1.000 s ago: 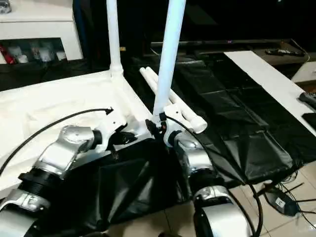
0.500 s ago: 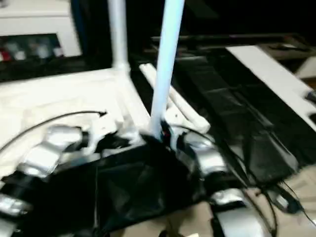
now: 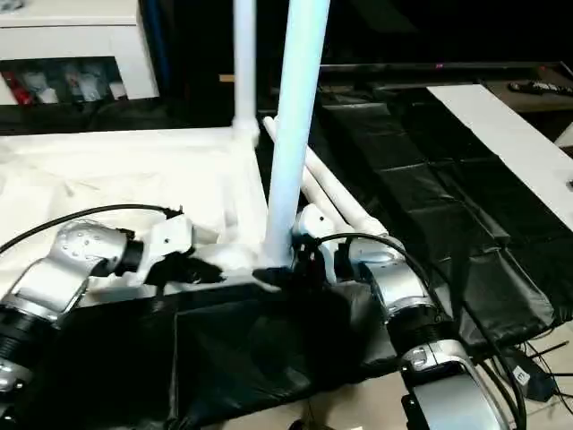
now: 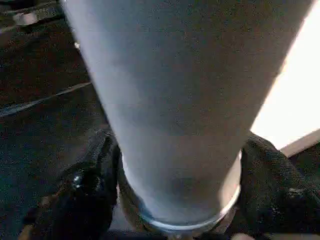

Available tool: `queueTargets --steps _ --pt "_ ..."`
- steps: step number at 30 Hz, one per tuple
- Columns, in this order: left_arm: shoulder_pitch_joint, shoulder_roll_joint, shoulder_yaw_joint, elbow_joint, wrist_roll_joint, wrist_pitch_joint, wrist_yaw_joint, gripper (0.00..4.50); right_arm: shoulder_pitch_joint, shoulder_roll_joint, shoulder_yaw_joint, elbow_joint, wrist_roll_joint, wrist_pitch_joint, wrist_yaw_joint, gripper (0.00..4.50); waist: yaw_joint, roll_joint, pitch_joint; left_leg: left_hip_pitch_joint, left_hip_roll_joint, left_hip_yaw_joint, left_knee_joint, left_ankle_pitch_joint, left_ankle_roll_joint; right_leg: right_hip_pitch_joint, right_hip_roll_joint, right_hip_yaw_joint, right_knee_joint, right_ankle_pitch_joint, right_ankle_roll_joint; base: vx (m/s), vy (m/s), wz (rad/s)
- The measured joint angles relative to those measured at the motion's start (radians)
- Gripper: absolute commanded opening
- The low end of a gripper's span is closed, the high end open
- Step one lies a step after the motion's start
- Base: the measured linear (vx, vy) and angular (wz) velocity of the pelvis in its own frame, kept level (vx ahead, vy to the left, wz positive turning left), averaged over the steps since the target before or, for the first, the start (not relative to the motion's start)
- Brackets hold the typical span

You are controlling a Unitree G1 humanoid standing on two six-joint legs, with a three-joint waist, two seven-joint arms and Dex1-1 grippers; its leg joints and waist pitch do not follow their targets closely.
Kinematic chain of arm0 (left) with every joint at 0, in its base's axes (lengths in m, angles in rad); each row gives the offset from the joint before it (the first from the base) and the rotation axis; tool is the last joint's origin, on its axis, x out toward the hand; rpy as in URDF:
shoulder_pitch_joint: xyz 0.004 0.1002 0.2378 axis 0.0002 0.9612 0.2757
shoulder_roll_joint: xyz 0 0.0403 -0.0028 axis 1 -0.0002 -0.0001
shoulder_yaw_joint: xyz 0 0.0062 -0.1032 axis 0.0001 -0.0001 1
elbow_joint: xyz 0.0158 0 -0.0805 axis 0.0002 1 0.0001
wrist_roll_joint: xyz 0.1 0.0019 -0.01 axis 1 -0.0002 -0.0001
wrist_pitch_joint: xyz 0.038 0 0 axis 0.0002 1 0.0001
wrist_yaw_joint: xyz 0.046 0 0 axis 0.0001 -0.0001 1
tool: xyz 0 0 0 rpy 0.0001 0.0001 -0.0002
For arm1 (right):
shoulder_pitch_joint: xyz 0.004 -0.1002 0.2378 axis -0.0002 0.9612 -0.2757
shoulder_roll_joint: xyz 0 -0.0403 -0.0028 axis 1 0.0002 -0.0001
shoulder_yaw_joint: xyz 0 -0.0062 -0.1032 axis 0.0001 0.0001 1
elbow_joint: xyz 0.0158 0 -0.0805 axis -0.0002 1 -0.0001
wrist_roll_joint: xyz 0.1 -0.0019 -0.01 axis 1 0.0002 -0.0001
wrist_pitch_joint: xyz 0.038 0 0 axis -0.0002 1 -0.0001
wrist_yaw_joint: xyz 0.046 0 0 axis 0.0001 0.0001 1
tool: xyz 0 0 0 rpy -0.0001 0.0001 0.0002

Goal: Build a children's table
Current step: Rotate leg to tighten

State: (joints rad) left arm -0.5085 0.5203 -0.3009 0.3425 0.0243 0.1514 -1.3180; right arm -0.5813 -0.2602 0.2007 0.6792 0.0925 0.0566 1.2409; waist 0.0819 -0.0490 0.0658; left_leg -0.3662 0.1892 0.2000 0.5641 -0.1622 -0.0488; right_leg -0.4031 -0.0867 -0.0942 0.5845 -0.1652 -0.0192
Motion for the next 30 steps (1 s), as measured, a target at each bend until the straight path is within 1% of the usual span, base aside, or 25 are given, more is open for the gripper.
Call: queueTargets --steps 3,6,8,10,11,12,13,15,17,18,20,21,22,24,25,27,28,30 --pt "-0.003 -0.004 0.002 0.006 -0.001 0.006 -0.004 0.0 0.005 0.001 -0.002 -0.009 0.002 0.016 -0.001 2.79 0.004 0.0 0.0 0.0 0.0 0.0 0.0 0.001 -0.001 0.0 0.0 0.0 0.001 -0.002 0.004 0.0 0.0 0.0" --pt "-0.003 -0.016 0.009 0.007 -0.001 0.026 0.01 0.0 0.016 0.006 -0.014 -0.019 0.005 0.031 -0.023 2.77 0.005 -0.001 -0.001 0.001 0.0 0.0 0.0 0.001 -0.001 0.001 0.0 0.0 0.002 -0.002 0.004 0.0 0.0 0.0" --pt "-0.003 -0.021 0.013 0.013 0.001 0.039 0.036 0.0 0.021 0.02 -0.025 -0.016 0.002 0.032 -0.071 2.74 0.004 -0.002 -0.001 0.003 0.0 0.0 0.0 0.001 -0.001 0.001 0.0 0.0 0.004 -0.003 0.005 0.0 0.0 0.0" --pt "-0.016 -0.051 0.028 0.033 0.019 0.076 0.109 0.0 0.02 0.068 -0.066 0.01 -0.007 0.032 -0.203 2.74 0.0 -0.004 -0.002 0.005 0.0 0.0 0.0 0.002 -0.003 0.002 -0.001 0.0 0.005 -0.003 0.005 0.0 0.0 0.0" --pt "-0.021 -0.067 0.035 0.039 0.029 0.096 0.148 0.0 0.015 0.094 -0.085 0.029 -0.01 0.032 -0.279 2.73 -0.002 -0.005 -0.002 0.007 0.0 0.0 0.0 0.003 -0.004 0.003 -0.001 0.0 0.005 -0.003 0.006 0.0 0.0 0.0" --pt "-0.032 -0.092 0.044 0.053 0.046 0.123 0.198 0.0 -0.001 0.135 -0.112 0.062 -0.012 0.038 -0.39 2.73 -0.011 -0.005 -0.002 0.01 0.0 0.0 0.001 0.003 -0.005 0.005 -0.002 0.0 0.005 -0.004 0.006 -0.051 0.006 -0.07" --pt "-0.04 -0.11 0.046 0.059 0.054 0.146 0.232 0.0 -0.013 0.155 -0.123 0.081 -0.013 0.04 -0.46 2.72 -0.02 -0.005 -0.002 0.01 -0.001 -0.001 0.001 0.003 -0.005 0.005 -0.002 -0.001 0.004 -0.004 0.006 -0.051 0.006 -0.07" --pt "-0.051 -0.164 0.05 0.066 0.071 0.193 0.307 0.0 -0.032 0.193 -0.155 0.119 -0.016 0.042 -0.603 2.72 -0.029 -0.005 -0.002 0.011 -0.001 -0.004 0.001 0.003 -0.004 0.008 -0.003 -0.006 -0.006 -0.004 0.006 -0.027 0.009 -0.04" --pt "-0.051 -0.199 0.056 0.065 0.071 0.224 0.354 0.0 -0.037 0.214 -0.171 0.131 -0.019 0.042 -0.684 2.72 -0.033 -0.005 -0.002 0.01 -0.001 -0.006 0.001 0.003 -0.004 0.009 -0.004 -0.009 -0.012 -0.004 0.007 0.0 0.0 0.0" --pt "-0.051 -0.217 0.058 0.065 0.074 0.24 0.38 0.0 -0.038 0.225 -0.178 0.136 -0.022 0.039 -0.729 2.72 -0.037 -0.005 -0.002 0.011 -0.002 -0.007 0.002 0.003 -0.004 0.012 -0.004 -0.01 -0.017 -0.004 0.007 0.0 0.0 0.0" --pt "-0.051 -0.228 0.059 0.064 0.079 0.251 0.398 0.0 -0.038 0.238 -0.183 0.143 -0.026 0.031 -0.764 2.72 -0.044 -0.004 -0.001 0.012 -0.002 -0.008 0.001 0.002 -0.004 0.015 -0.004 -0.014 -0.027 -0.004 0.007 0.0 0.0 0.0" --pt "-0.051 -0.241 0.061 0.064 0.083 0.264 0.414 0.0 -0.038 0.246 -0.185 0.153 -0.033 0.015 -0.794 2.72 -0.046 -0.001 0.001 0.014 -0.002 -0.011 0.002 0.002 -0.003 0.017 -0.006 -0.02 -0.033 -0.004 0.007 0.0 0.0 0.0" --pt "-0.051 -0.248 0.062 0.064 0.087 0.268 0.424 0.0 -0.037 0.249 -0.188 0.158 -0.037 0.008 -0.806 2.72 -0.048 0.003 0.003 0.015 -0.001 -0.015 0.002 0.001 -0.002 0.023 -0.006 -0.026 -0.041 -0.004 0.007 0.0 0.0 0.0" --pt "-0.051 -0.256 0.064 0.064 0.087 0.273 0.436 0.0 -0.038 0.256 -0.198 0.16 -0.043 0.0 -0.82 3.42 -0.05 0.011 0.008 0.015 -0.001 -0.021 0.0 0.0 0.0 0.032 -0.006 -0.034 -0.057 -0.004 0.007 0.0 0.0 0.0" --pt "-0.051 -0.258 0.063 0.064 0.087 0.273 0.438 0.0 -0.038 0.256 -0.198 0.16 -0.047 -0.002 -0.82 3.45 -0.052 0.013 0.009 0.015 -0.002 -0.022 0.0 0.0 0.0 0.038 -0.006 -0.036 -0.06 -0.004 0.007 0.0 0.0 0.0" --pt "-0.051 -0.259 0.063 0.061 0.088 0.273 0.439 0.0 -0.037 0.258 -0.198 0.16 -0.047 -0.008 -0.819 3.65 -0.054 0.011 0.012 0.016 -0.004 -0.022 0.0 0.0 0.0 0.037 -0.007 -0.033 -0.06 -0.004 0.007 0.0 0.0 0.0" --pt "-0.051 -0.259 0.063 0.059 0.088 0.272 0.44 0.0 -0.038 0.258 -0.198 0.16 -0.047 -0.011 -0.819 3.78 -0.054 0.01 0.014 0.017 -0.005 -0.022 0.0 0.0 0.0 0.034 -0.007 -0.033 -0.061 -0.004 0.007 0.0 0.0 0.0" --pt "-0.051 -0.254 0.061 0.058 0.088 0.26 0.429 0.0 -0.037 0.254 -0.197 0.158 -0.047 -0.015 -0.797 3.93 -0.054 0.01 0.017 0.017 -0.006 -0.025 0.0 0.0 0.001 0.035 -0.009 -0.037 -0.063 -0.004 0.007 0.0 0.0 0.0"
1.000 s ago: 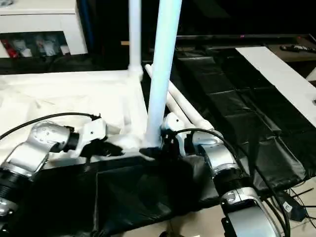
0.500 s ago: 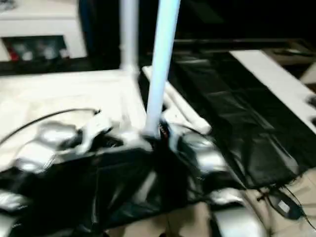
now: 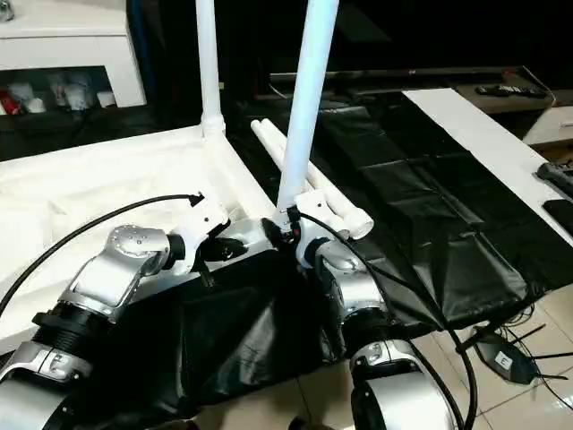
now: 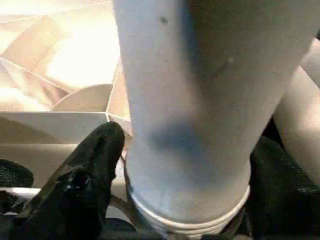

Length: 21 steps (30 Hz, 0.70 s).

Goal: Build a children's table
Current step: Rotate leg to tighten

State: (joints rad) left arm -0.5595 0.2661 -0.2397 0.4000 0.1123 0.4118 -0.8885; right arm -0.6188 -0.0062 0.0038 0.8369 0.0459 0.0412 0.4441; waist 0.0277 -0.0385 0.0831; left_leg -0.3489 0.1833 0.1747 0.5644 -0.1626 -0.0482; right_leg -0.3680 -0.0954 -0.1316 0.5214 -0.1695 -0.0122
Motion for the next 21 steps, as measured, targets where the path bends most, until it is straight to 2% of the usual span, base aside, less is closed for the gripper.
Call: queueTargets --steps 3,5,9,11,12,16,20,21 --pt "0.001 0.035 -0.009 -0.005 -0.002 -0.046 -0.049 0.0 0.005 -0.039 0.027 -0.022 0.0 0.0 0.101 4.0 -0.001 -0.003 0.003 -0.003 0.0 -0.003 0.0 0.0 0.0 0.002 -0.001 -0.003 0.0 0.0 0.0 0.0 0.0 0.0" --pt "0.009 0.065 -0.02 -0.023 -0.01 -0.07 -0.091 0.0 0.025 -0.081 0.06 -0.061 0.0 -0.002 0.183 4.0 0.001 -0.003 0.003 -0.006 -0.001 -0.003 -0.001 0.0 0.0 -0.003 0.0 0.0 0.002 0.0 0.0 0.0 0.0 0.0" --pt "0.02 0.124 -0.027 -0.046 -0.039 -0.126 -0.182 0.0 0.038 -0.151 0.105 -0.115 0.0 -0.016 0.356 4.0 0.011 -0.011 -0.002 -0.018 -0.007 0.0 -0.003 0.0 0.0 -0.026 0.0 0.018 0.027 0.004 -0.004 0.028 -0.018 0.03" --pt "0.022 0.141 -0.035 -0.051 -0.043 -0.151 -0.215 0.0 0.037 -0.171 0.122 -0.127 0.001 -0.024 0.412 4.0 0.02 -0.015 -0.003 -0.019 -0.007 0.009 0.001 0.001 0.0 -0.034 0.001 0.032 0.044 0.022 -0.016 0.058 -0.052 0.13" --pt "0.023 0.158 -0.035 -0.052 -0.047 -0.163 -0.235 0.0 0.037 -0.191 0.13 -0.129 0.001 -0.031 0.457 4.0 0.025 -0.015 -0.003 -0.017 -0.006 0.016 0.002 0.001 0.0 -0.037 0.002 0.04 0.056 0.019 -0.008 0.065 -0.063 0.18" --pt "0.023 0.187 -0.034 -0.053 -0.064 -0.19 -0.293 0.0 0.03 -0.23 0.152 -0.138 0.003 -0.045 0.566 4.0 0.037 -0.014 -0.004 -0.018 0.007 0.023 -0.004 0.001 -0.001 -0.039 0.008 0.037 0.059 0.009 -0.008 0.06 -0.052 0.07" --pt "0.023 0.202 -0.037 -0.053 -0.077 -0.199 -0.324 0.0 0.022 -0.258 0.163 -0.147 0.006 -0.042 0.637 4.0 0.041 -0.015 -0.004 -0.018 0.008 0.024 -0.001 0.0 -0.001 -0.04 0.009 0.037 0.068 0.001 -0.013 0.0 0.0 0.0" --pt "0.023 0.208 -0.04 -0.053 -0.079 -0.202 -0.33 0.0 0.022 -0.263 0.166 -0.148 0.009 -0.042 0.655 3.73 0.044 -0.015 -0.004 -0.017 0.008 0.024 0.0 0.0 -0.001 -0.041 0.008 0.037 0.071 0.0 -0.013 0.0 0.0 0.0"
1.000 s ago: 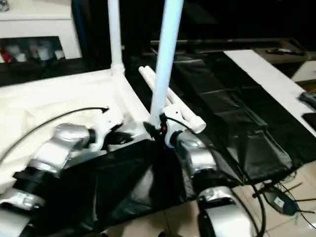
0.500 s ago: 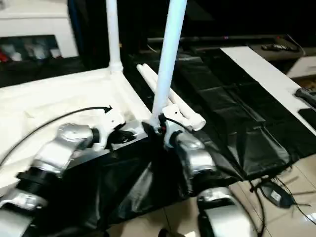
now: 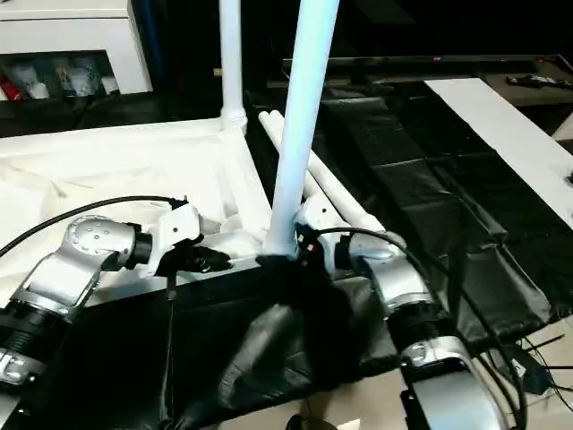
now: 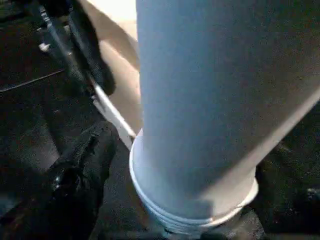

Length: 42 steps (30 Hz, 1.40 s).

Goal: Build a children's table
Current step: Rotate leg to tighten

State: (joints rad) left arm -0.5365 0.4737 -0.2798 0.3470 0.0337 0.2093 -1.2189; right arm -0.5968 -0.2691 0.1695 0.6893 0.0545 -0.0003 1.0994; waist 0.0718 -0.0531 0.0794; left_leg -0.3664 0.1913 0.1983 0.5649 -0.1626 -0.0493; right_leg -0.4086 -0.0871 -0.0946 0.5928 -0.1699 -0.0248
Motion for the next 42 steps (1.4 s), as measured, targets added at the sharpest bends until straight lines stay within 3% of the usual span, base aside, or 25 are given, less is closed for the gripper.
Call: queueTargets --steps 6,14,19,24,29,32,37,42 --pt "0.001 0.02 -0.01 0.002 0.0 -0.023 -0.038 0.0 -0.001 -0.007 0.006 0.003 0.015 0.004 0.058 3.23 0.014 0.0 0.0 0.001 0.001 0.0 0.004 -0.002 -0.006 0.001 0.0 0.0 0.005 0.0 0.001 0.0 0.0 0.0" --pt "0.002 0.011 -0.009 0.003 -0.002 0.014 -0.032 0.0 0.01 0.015 -0.012 -0.011 0.03 0.064 0.043 2.8 0.014 -0.001 -0.001 0.002 0.001 0.0 0.007 -0.002 -0.007 0.003 -0.001 0.001 0.008 0.0 0.001 0.0 0.0 0.0" --pt "-0.022 -0.038 0.003 0.025 0.019 0.095 0.073 0.0 0.018 0.093 -0.066 0.019 0.026 0.081 -0.175 2.74 0.009 -0.004 -0.003 0.009 0.001 0.0 0.006 0.0 -0.009 0.007 -0.001 0.001 0.008 -0.003 0.006 0.0 0.0 0.0" --pt "-0.043 -0.156 0.026 0.063 0.06 0.172 0.249 0.0 -0.016 0.196 -0.154 0.109 0.024 0.082 -0.498 2.74 -0.013 -0.008 -0.006 0.014 0.0 -0.001 0.006 0.0 -0.009 0.012 -0.002 0.0 0.002 -0.004 0.007 0.0 0.0 0.0" --pt "-0.047 -0.229 0.031 0.062 0.078 0.227 0.363 0.0 -0.037 0.252 -0.184 0.147 0.011 0.068 -0.696 2.74 -0.018 -0.008 -0.007 0.014 -0.001 -0.002 0.006 0.0 -0.009 0.013 -0.003 -0.001 -0.004 -0.004 0.007 0.0 0.0 0.0" --pt "-0.047 -0.256 0.032 0.058 0.083 0.249 0.416 0.0 -0.037 0.287 -0.212 0.17 0.011 0.028 -0.783 3.44 -0.018 -0.009 -0.007 0.014 -0.001 -0.002 0.006 0.0 -0.009 0.013 -0.003 -0.002 -0.009 -0.004 0.007 0.0 0.0 0.0" --pt "-0.046 -0.261 0.03 0.05 0.096 0.247 0.417 0.0 -0.039 0.301 -0.219 0.183 0.009 -0.006 -0.797 3.79 -0.02 -0.009 -0.007 0.01 -0.002 -0.002 0.006 0.0 -0.009 0.012 -0.003 -0.003 -0.017 -0.004 0.007 0.0 0.0 0.0" --pt "-0.02 -0.227 0.027 0.016 0.074 0.219 0.367 0.0 -0.029 0.264 -0.171 0.153 -0.012 -0.011 -0.721 4.3 -0.02 -0.009 -0.007 0.007 -0.002 -0.002 0.006 0.0 -0.009 0.008 -0.004 -0.002 -0.015 -0.002 0.007 0.0 0.0 0.0"
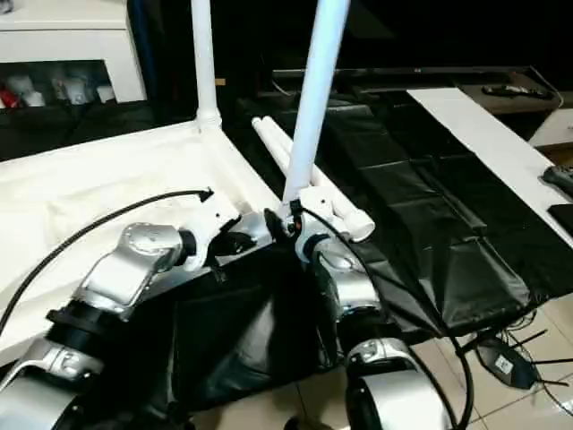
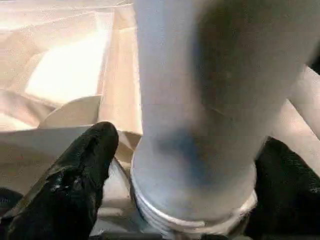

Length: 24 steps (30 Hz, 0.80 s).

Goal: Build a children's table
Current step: Rotate leg to tighten

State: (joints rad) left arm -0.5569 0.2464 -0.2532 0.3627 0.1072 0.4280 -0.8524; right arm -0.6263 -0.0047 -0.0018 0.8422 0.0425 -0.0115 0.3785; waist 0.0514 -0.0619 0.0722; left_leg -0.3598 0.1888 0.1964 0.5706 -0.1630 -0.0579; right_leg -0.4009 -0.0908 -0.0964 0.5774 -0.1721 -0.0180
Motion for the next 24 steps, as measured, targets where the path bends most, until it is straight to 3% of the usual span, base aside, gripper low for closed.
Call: queueTargets --steps 9,16,22,24 --pt "0.018 0.1 -0.007 -0.028 -0.044 -0.088 -0.142 0.0 0.021 -0.142 0.092 -0.13 -0.018 0.003 0.257 4.47 0.011 -0.001 0.0 -0.009 0.004 0.001 -0.003 0.0 0.0 -0.011 0.003 0.001 0.014 0.011 -0.004 0.029 -0.015 0.03" --pt "0.035 0.184 -0.02 -0.039 -0.072 -0.146 -0.262 0.0 0.048 -0.232 0.168 -0.182 0.0 0.033 0.547 4.47 0.012 -0.001 -0.001 -0.008 0.004 0.001 -0.001 0.0 0.0 -0.011 0.002 0.002 0.019 0.008 -0.005 0.0 0.0 0.0" --pt "0.036 0.229 -0.037 -0.039 -0.083 -0.173 -0.343 0.0 0.039 -0.276 0.196 -0.182 0.016 0.066 0.691 4.07 0.012 -0.001 -0.001 -0.007 0.004 0.001 0.0 0.0 0.0 -0.008 0.002 0.002 0.019 0.008 -0.005 0.0 0.0 0.0" --pt "0.036 0.242 -0.037 -0.039 -0.084 -0.179 -0.373 0.0 0.033 -0.281 0.198 -0.182 0.028 0.076 0.727 3.75 0.013 -0.001 -0.001 -0.007 0.004 0.001 0.0 0.0 0.0 -0.008 0.002 0.002 0.019 0.008 -0.005 0.0 0.0 0.0"
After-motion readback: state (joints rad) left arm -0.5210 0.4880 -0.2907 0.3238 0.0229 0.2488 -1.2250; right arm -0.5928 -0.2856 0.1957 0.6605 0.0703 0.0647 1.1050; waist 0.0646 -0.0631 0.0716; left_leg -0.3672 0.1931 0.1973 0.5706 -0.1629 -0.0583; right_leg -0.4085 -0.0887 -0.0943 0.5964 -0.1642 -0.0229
